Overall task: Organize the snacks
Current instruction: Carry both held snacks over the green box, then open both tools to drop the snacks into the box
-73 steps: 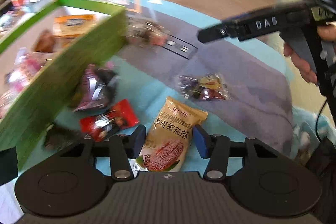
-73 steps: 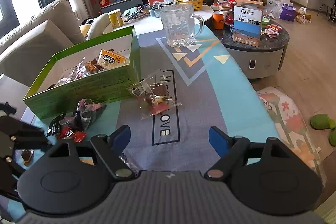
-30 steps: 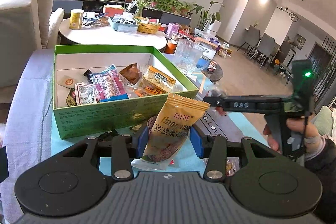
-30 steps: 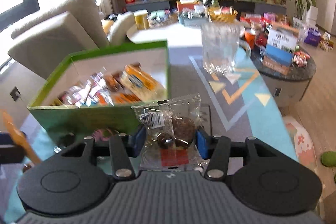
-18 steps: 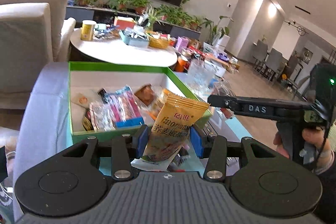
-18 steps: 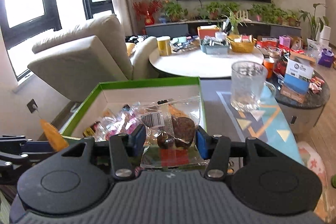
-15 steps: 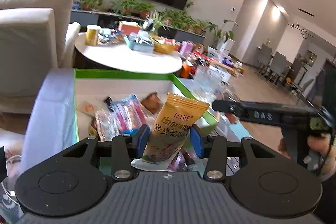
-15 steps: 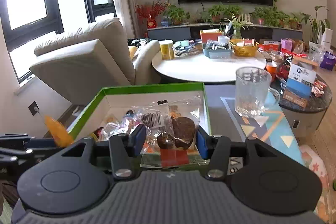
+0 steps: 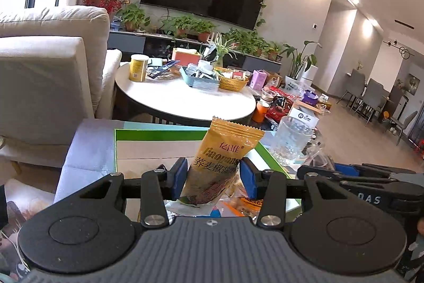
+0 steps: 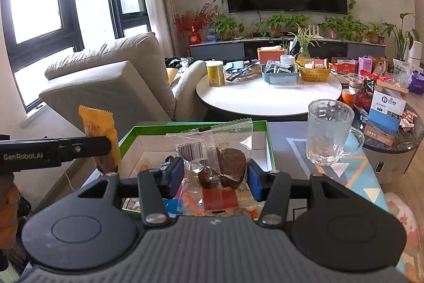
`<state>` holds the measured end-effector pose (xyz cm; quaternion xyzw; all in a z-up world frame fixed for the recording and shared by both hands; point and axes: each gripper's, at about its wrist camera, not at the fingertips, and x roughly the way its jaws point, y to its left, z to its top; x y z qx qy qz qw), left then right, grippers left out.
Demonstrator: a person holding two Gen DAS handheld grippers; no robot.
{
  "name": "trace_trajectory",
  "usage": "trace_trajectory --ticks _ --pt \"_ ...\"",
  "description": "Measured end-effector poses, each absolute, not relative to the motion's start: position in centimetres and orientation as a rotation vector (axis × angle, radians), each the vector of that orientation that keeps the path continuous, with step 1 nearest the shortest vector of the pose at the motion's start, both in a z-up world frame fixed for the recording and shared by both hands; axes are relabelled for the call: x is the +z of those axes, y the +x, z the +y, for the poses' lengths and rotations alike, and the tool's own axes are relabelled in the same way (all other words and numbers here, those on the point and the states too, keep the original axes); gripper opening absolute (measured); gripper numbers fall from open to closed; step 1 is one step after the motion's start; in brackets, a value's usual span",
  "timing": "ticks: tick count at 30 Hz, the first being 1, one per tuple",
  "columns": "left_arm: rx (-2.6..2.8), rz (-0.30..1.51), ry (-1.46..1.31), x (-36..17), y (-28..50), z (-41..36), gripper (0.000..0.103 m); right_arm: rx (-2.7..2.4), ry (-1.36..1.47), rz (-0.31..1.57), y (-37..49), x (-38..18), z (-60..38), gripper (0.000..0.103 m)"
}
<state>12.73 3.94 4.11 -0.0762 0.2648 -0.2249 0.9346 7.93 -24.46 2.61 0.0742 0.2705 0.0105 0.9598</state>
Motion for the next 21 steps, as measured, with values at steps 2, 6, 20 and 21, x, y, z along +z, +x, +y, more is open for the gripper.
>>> trace_trajectory --ticks 2,6,20,21 --pt "-0.452 0.550 -0.154 3.9 13.2 3.9 0.041 0.022 0.160 0.546 8.1 2.6 -24.6 0.049" --pt "-0.443 0.565 -0.153 3.6 13.6 3.8 0.041 0.027 0.173 0.545 8.7 2.6 -24.7 0.049" --pt "-0.415 0.617 -0.140 2.4 16.0 3.6 0.042 0.042 0.175 0.577 11.3 1.4 -24.1 0.049" --pt "-0.415 0.628 -0.132 2.2 16.1 3.4 0.042 0.038 0.170 0.589 11.5 1.1 -24.1 0.049"
